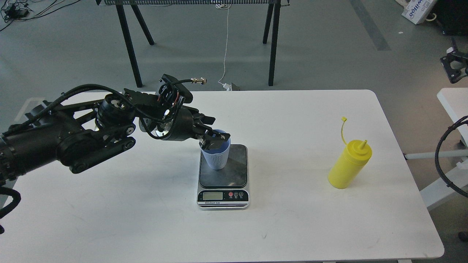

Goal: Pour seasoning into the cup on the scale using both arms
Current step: 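Open the left gripper and withdraw it away from the cup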

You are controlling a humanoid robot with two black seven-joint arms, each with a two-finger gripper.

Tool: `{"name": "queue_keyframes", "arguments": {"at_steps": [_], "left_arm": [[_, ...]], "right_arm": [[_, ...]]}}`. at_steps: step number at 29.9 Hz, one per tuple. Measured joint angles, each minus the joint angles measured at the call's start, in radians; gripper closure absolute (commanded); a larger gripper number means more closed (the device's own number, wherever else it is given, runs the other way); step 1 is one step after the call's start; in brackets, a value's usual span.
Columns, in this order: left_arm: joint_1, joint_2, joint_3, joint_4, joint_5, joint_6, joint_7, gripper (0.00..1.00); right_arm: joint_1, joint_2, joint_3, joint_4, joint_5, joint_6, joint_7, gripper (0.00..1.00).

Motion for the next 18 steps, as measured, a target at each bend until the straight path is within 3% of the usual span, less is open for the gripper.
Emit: {"name": "queue_keyframes", "arguments": {"at_steps": [3, 9, 15, 18], "left_arm": [[-0.001, 0.025, -0.069, 0.0, -0.161, 0.006, -0.006, 0.02], [0.008, 0.034, -0.271, 0.023, -0.613, 0.002, -0.001, 0.0], [0.013, 0.026, -0.319, 0.07, -1.122, -0.004, 0.003, 0.0], [0.032, 0.028, -0.325, 0.093, -1.359, -0.009, 0.003, 0.0]], "right_arm": [[-0.052, -0.01, 0.002, 0.06, 0.0, 0.0, 0.002, 0.01], [-0.265, -0.024, 0.058, 0.261, 0.004, 0.0, -0.001, 0.01], [-0.575, -0.024, 0.098, 0.512, 0.119, 0.0, -0.004, 0.01], [-0.679, 0.011, 0.099, 0.558, 0.151, 0.0, 0.004, 0.01]]}}
